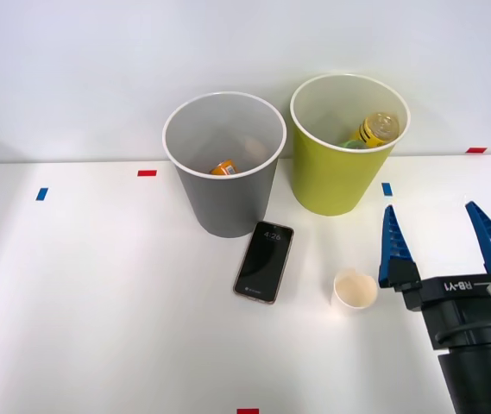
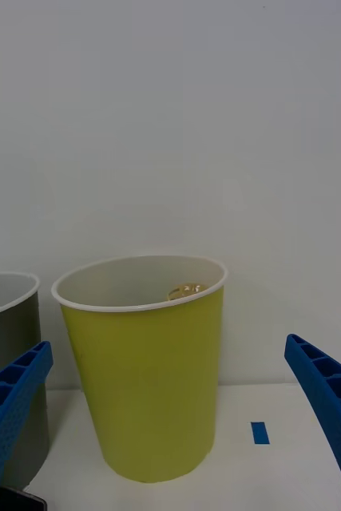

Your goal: Put cans in the gray bin, plastic bottles in the light green bin

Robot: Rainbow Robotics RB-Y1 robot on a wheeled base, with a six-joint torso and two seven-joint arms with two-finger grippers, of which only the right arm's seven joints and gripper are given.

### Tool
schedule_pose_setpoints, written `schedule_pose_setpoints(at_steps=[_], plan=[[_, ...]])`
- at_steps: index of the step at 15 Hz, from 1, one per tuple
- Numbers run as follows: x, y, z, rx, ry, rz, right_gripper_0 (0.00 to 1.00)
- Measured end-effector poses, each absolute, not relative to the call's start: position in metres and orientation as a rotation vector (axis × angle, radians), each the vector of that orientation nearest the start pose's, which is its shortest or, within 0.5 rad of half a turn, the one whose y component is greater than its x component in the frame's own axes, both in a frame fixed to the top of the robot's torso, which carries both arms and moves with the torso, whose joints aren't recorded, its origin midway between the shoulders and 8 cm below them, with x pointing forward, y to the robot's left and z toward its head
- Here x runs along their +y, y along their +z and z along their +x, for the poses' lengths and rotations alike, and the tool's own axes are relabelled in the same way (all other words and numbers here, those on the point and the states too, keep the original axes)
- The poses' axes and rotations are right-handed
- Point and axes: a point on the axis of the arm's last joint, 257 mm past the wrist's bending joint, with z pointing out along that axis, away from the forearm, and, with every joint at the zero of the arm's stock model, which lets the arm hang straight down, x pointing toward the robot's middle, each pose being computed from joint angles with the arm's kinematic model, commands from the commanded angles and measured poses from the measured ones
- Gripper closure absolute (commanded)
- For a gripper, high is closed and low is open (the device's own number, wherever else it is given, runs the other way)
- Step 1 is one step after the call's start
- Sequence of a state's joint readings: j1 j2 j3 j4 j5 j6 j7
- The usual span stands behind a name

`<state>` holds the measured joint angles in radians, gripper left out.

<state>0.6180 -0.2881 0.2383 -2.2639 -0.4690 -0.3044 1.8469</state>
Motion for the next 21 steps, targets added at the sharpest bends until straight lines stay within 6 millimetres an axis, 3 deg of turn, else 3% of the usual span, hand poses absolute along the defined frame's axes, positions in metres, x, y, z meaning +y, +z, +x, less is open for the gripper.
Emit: schedule_pose_setpoints(at_steps=[6, 11, 14, 21], plan=[[-0.226, -0.110, 0.337, 1.238, 0.123, 0.047, 0.00], [-0.220, -0.164, 0.308, 1.204, 0.120, 0.000, 0.00], [-0.212, -0.190, 0.285, 1.276, 0.048, -0.149, 0.00], [-0.208, -0.239, 0.231, 1.443, -0.072, -0.286, 0.00]])
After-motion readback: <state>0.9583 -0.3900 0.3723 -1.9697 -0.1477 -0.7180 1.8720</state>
